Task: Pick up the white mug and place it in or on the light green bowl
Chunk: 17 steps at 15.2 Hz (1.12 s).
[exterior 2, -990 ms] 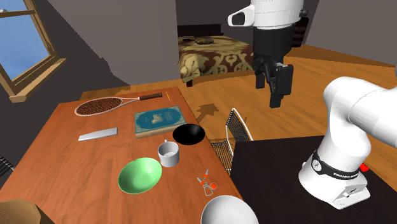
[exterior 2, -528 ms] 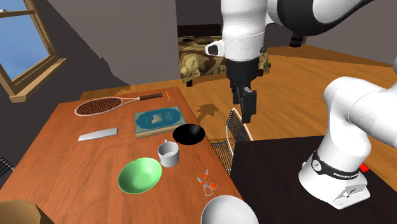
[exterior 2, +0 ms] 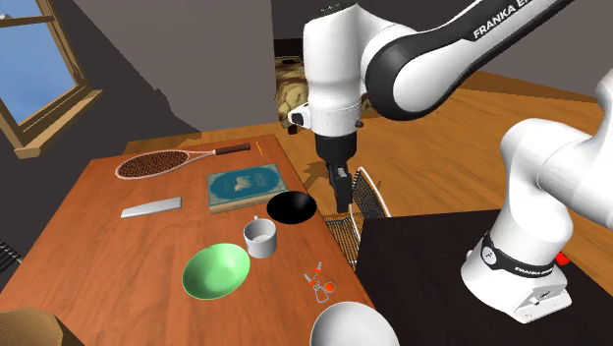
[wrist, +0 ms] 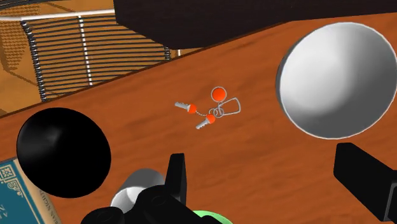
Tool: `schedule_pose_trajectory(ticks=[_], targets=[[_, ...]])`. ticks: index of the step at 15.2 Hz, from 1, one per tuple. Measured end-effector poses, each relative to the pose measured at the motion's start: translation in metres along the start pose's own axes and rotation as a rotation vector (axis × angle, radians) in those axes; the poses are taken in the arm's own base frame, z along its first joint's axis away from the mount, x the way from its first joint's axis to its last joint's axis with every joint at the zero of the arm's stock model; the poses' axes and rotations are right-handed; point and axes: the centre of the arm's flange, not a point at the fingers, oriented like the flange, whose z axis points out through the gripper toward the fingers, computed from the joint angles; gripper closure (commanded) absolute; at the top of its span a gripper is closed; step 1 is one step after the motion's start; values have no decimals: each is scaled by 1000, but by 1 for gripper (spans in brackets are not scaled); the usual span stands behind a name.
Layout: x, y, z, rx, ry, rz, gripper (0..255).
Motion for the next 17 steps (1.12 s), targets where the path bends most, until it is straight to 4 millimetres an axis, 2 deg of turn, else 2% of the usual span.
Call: schedule_pose_trajectory(ticks=[17], targets=[[139, 77, 154, -9, 60, -37, 0]])
